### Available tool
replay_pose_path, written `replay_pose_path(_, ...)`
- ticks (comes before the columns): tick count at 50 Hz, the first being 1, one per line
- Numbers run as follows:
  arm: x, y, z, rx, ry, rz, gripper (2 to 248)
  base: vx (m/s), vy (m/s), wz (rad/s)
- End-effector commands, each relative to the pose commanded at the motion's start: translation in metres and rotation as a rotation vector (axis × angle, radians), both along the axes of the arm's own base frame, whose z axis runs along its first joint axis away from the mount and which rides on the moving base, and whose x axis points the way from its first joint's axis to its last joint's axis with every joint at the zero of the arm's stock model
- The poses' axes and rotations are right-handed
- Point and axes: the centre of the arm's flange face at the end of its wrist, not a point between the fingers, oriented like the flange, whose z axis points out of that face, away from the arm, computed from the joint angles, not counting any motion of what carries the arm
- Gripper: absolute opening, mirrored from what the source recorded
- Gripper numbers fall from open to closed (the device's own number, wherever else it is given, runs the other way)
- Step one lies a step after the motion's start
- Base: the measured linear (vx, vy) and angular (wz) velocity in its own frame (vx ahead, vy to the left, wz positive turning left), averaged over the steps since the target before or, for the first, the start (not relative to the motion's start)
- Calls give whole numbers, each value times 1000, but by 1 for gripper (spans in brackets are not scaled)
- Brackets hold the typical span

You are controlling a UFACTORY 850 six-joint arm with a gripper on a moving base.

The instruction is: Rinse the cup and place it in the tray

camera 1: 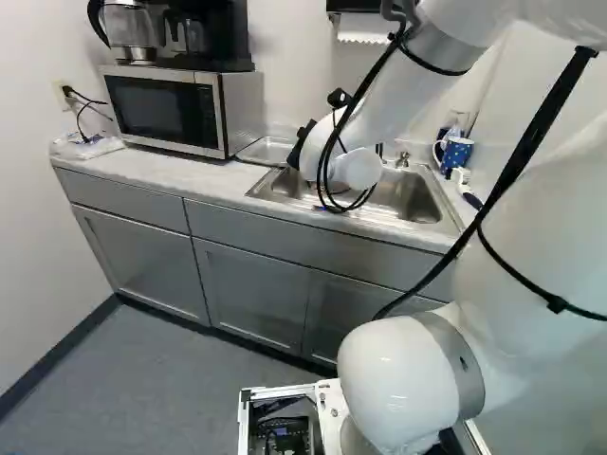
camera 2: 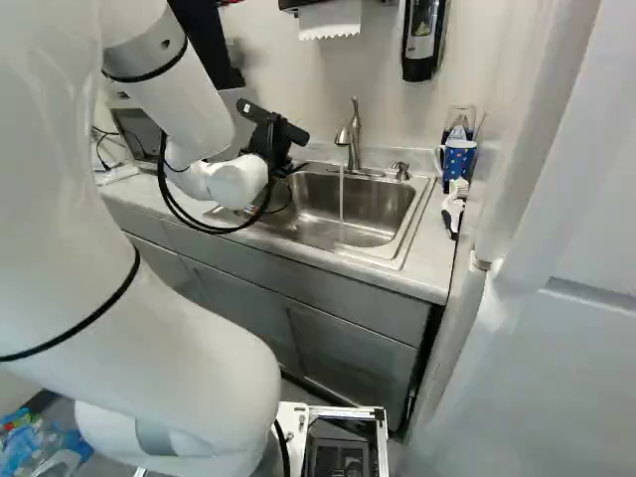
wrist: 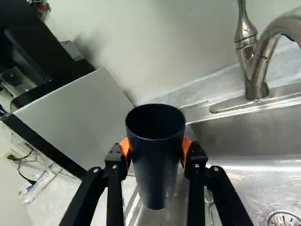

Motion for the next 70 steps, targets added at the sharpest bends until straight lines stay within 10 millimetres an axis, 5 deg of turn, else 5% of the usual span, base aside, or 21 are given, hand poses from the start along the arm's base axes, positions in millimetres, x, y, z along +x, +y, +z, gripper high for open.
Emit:
replay_pose_path(43,0,0,0,-447,-42,51,123,0,0,0)
replay_pose_path(70,18,5,1,-447,-42,60,123,0,0,0)
